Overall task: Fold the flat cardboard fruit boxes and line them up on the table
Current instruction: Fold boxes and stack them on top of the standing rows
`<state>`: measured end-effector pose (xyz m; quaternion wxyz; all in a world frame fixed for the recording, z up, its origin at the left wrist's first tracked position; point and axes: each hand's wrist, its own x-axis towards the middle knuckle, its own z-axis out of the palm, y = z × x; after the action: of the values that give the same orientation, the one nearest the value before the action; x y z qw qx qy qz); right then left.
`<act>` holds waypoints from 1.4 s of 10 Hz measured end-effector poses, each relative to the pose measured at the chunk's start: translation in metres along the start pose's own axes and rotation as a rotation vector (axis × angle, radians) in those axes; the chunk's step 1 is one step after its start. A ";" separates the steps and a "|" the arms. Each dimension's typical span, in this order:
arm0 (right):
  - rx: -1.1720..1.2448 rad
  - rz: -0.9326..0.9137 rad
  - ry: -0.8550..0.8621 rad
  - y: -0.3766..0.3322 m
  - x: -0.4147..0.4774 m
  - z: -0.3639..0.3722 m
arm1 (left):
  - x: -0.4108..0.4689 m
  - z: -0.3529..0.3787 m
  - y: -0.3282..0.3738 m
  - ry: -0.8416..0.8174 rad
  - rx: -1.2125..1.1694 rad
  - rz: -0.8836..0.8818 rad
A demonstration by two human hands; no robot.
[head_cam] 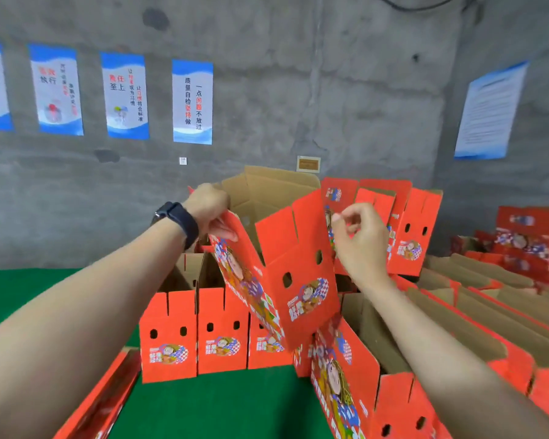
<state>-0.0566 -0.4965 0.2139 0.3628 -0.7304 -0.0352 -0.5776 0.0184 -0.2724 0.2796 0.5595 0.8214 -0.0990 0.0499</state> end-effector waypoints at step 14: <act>-0.338 0.453 -0.192 0.239 0.063 0.140 | 0.146 0.234 -0.075 -0.405 -0.023 0.090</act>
<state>0.1911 -0.6150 0.1417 0.3505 -0.8210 0.1913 -0.4080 0.1710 -0.4786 0.1536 0.5346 0.8030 -0.2467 -0.0924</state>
